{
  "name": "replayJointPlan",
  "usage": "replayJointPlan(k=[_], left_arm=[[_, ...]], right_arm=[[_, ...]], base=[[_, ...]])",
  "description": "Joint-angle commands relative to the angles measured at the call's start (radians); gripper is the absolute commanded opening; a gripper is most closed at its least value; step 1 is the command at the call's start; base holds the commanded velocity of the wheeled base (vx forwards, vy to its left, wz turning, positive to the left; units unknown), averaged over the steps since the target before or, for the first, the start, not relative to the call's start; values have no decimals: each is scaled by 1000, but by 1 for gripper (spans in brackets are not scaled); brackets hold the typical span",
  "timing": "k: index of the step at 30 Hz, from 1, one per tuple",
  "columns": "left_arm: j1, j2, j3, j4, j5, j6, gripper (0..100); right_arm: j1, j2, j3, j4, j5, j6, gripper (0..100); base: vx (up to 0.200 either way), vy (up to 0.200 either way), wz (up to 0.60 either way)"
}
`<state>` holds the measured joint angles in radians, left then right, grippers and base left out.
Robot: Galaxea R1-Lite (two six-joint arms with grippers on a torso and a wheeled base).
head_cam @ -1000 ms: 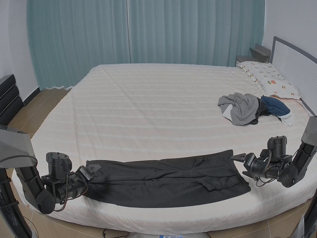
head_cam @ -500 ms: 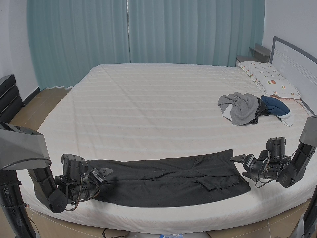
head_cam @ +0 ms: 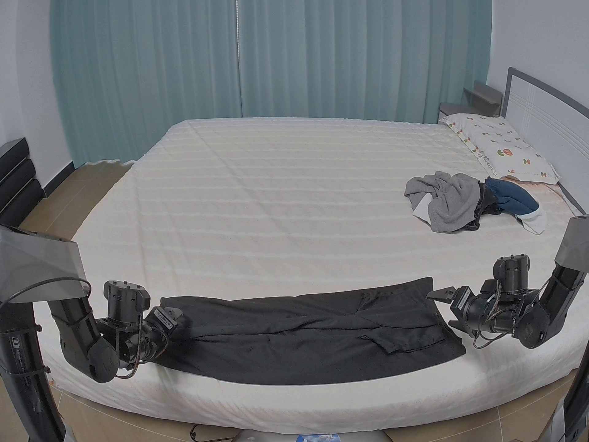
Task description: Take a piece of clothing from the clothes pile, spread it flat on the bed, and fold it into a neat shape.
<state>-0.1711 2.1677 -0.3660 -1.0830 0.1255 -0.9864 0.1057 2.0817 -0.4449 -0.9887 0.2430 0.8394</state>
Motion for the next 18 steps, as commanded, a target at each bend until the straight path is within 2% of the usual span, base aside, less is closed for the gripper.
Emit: replayJointPlan(k=[1, 2, 3, 12, 18], left_arm=[[15, 3, 5, -2, 29, 6, 0], [15, 6, 1, -8, 78, 14, 0], [15, 9, -1, -11, 91, 14, 0], [25, -11, 13, -17, 101, 14, 0], [27, -54, 15, -20, 100, 12, 0]], right_arm=[[9, -14, 5, 1, -1, 7, 100], [26, -26, 8, 2, -2, 14, 100], [29, -28, 9, 2, -4, 15, 100], [80, -52, 15, 30, -17, 26, 100], [141, -46, -35, 108, -74, 113, 100]], base=[[0, 0, 0], [0, 0, 0], [0, 0, 0], [0, 0, 0], [0, 0, 0]])
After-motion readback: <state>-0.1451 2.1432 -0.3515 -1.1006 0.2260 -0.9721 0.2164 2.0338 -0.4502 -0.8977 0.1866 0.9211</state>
